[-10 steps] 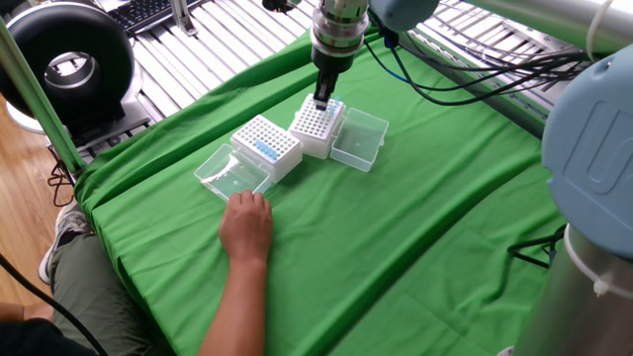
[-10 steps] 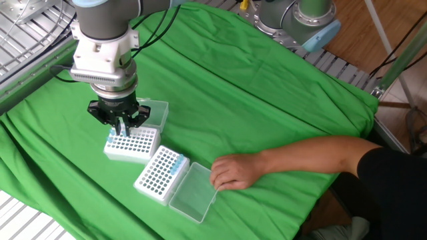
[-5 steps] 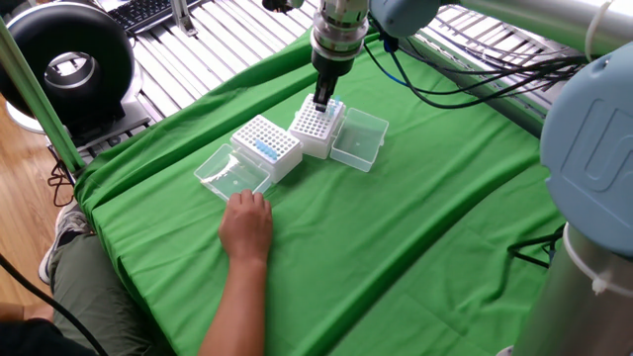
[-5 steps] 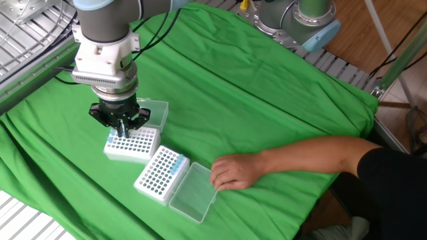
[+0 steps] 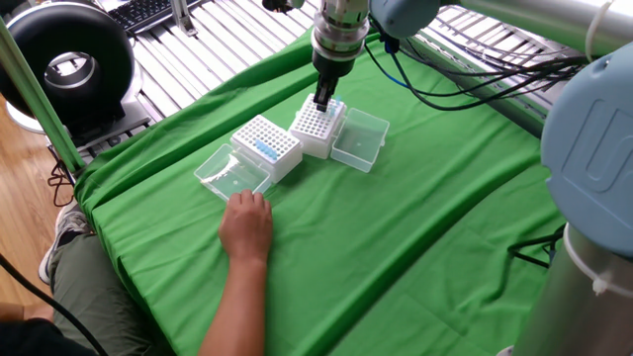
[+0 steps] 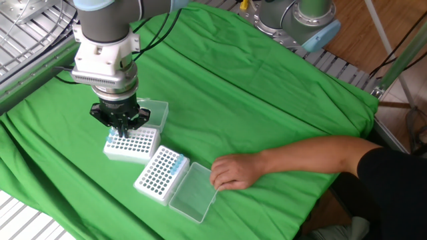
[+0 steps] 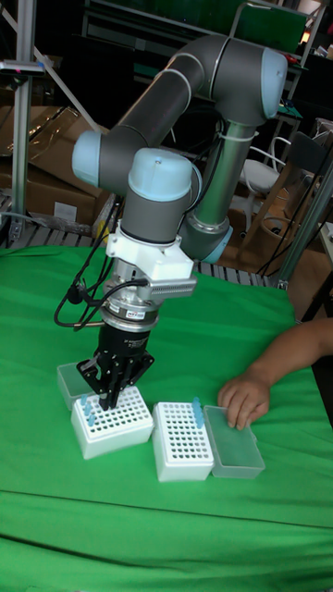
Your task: Insert a medium pipette tip into the holder for medium pipette tips
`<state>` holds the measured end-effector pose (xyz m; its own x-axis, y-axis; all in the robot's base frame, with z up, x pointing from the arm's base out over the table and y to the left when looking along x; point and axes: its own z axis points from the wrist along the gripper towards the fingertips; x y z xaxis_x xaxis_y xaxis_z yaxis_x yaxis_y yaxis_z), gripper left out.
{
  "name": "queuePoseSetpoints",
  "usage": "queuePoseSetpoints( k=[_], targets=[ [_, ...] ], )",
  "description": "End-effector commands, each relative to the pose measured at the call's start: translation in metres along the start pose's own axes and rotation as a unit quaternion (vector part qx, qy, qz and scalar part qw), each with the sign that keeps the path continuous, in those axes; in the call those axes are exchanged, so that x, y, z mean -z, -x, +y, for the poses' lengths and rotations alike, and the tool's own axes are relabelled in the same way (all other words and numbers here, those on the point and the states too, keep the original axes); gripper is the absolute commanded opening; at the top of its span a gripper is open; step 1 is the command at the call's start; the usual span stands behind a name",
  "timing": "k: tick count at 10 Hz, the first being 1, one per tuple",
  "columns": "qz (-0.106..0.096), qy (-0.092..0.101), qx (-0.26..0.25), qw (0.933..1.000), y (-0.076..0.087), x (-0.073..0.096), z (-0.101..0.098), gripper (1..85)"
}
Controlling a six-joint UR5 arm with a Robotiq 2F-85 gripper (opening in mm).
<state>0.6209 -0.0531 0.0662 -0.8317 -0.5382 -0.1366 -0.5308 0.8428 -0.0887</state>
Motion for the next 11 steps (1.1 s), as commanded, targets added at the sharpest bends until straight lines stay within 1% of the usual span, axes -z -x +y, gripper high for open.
queuePoseSetpoints(
  k=[1, 4, 7, 10, 11],
  targets=[
    [0.007, 0.004, -0.012, 0.9999, -0.001, 0.012, 0.001, 2.3],
    [0.012, 0.001, -0.012, 0.9999, 0.002, 0.024, 0.001, 1.3],
    [0.027, 0.004, -0.016, 0.9995, 0.005, 0.047, 0.006, 1.0],
    [0.033, 0.002, -0.021, 0.9992, 0.015, 0.061, 0.010, 1.0],
    [0.034, 0.003, -0.027, 0.9991, 0.021, 0.065, 0.014, 1.0]
  ],
)
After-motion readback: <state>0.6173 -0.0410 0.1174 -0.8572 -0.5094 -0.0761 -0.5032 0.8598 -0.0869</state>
